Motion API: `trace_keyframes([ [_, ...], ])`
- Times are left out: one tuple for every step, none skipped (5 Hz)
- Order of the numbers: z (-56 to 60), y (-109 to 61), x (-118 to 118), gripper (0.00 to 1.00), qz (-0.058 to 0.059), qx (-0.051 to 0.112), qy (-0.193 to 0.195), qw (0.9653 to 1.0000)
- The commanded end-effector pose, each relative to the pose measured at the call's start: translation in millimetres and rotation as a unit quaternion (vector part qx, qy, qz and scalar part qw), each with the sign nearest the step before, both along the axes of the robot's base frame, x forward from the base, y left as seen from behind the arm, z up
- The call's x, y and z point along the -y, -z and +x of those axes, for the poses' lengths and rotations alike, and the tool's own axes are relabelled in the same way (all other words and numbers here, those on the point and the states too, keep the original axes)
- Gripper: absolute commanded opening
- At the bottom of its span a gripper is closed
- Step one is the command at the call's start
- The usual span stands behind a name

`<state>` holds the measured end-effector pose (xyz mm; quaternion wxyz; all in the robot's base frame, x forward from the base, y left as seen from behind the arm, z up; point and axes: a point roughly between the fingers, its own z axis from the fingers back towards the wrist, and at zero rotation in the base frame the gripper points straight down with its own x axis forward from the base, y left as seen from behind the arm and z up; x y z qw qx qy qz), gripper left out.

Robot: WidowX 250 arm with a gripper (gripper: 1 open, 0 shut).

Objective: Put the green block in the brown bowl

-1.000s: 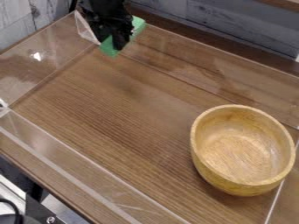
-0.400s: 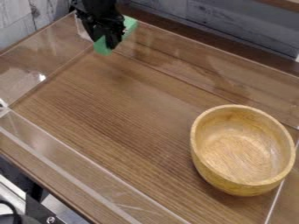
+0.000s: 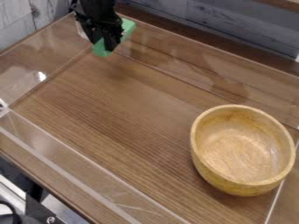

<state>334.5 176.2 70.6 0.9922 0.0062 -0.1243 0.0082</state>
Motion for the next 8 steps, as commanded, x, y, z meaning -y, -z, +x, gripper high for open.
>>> trace_keyframes([
  [8.1, -18.3, -10.5, 0.00, 0.017, 0.029, -0.003, 0.9994],
  [7.6, -15.7, -12.2, 0.00, 0.017, 0.027, -0.002, 0.9995],
  [7.4, -13.4, -13.8, 0.00, 0.017, 0.024, -0.002, 0.9996],
  [6.7, -12.6, -14.4, 0.00, 0.017, 0.022, 0.000, 0.9996],
  [5.9, -12.4, -14.6, 0.00, 0.016, 0.020, 0.001, 0.9997],
  [5.5, -11.9, -14.8, 0.00, 0.015, 0.018, 0.002, 0.9997],
  [5.0, -11.4, -15.0, 0.00, 0.014, 0.016, 0.003, 0.9998],
  [0.9, -22.0, -2.9, 0.00, 0.008, 0.019, 0.008, 0.9998],
])
